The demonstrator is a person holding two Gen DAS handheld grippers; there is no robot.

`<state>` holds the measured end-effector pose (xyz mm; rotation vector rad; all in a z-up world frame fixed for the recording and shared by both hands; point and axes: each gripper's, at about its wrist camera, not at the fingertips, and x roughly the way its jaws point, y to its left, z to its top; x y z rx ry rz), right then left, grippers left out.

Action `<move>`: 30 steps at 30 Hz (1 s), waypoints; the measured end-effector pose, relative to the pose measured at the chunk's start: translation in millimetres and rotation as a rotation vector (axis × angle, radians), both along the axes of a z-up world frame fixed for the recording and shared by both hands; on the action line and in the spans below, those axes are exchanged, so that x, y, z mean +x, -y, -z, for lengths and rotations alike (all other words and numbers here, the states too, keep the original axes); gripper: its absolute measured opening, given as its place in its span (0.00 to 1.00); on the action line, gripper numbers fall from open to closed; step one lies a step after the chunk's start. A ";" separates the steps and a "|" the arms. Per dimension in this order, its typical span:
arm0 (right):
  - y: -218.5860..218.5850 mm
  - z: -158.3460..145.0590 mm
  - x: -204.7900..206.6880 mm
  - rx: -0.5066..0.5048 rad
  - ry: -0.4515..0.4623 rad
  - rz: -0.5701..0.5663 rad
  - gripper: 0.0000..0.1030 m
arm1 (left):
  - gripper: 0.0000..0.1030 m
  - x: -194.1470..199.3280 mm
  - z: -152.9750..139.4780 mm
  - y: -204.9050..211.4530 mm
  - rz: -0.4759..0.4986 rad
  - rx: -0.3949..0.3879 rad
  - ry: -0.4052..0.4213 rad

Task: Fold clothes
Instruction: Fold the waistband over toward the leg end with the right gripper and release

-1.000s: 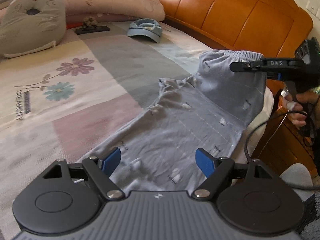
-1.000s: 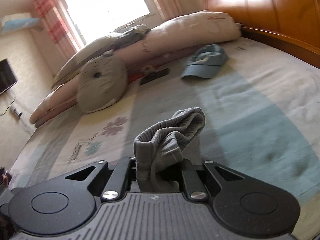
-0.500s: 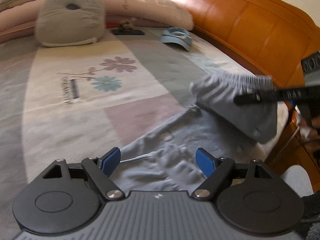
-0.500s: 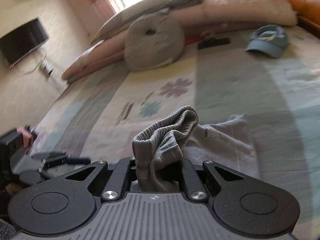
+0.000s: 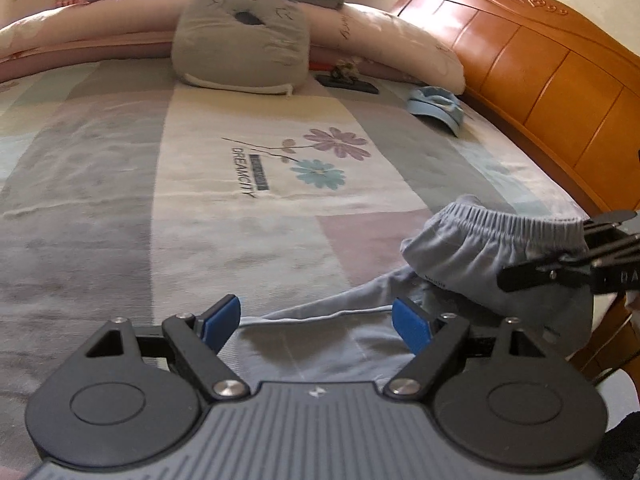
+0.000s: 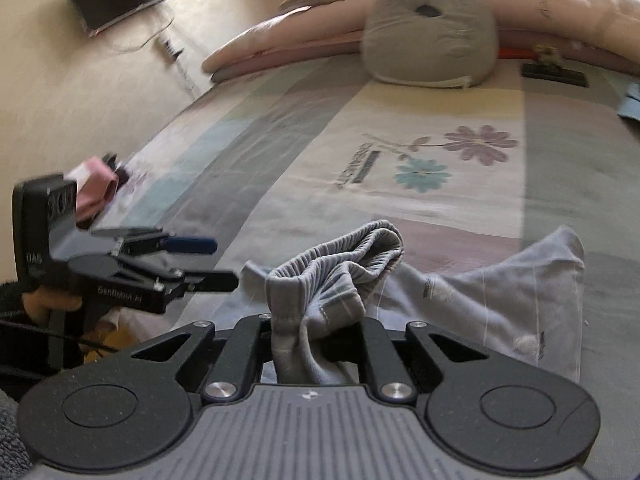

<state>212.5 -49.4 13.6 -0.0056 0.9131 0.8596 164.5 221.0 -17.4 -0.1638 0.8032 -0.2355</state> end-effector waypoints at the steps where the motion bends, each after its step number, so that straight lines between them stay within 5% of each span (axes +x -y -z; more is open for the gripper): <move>1: -4.1 -0.3 -1.2 -0.008 0.007 -0.014 0.12 | 0.81 -1.1 -0.5 -1.8 -0.008 -0.002 0.005; 19: -83.1 -9.1 -18.1 -0.090 0.126 -0.227 0.13 | 0.81 -23.0 -2.0 -46.1 -0.204 -0.011 0.044; 30: -119.8 31.2 -20.1 -0.142 0.080 -0.327 0.19 | 0.81 -38.7 1.8 -53.2 -0.266 -0.011 0.030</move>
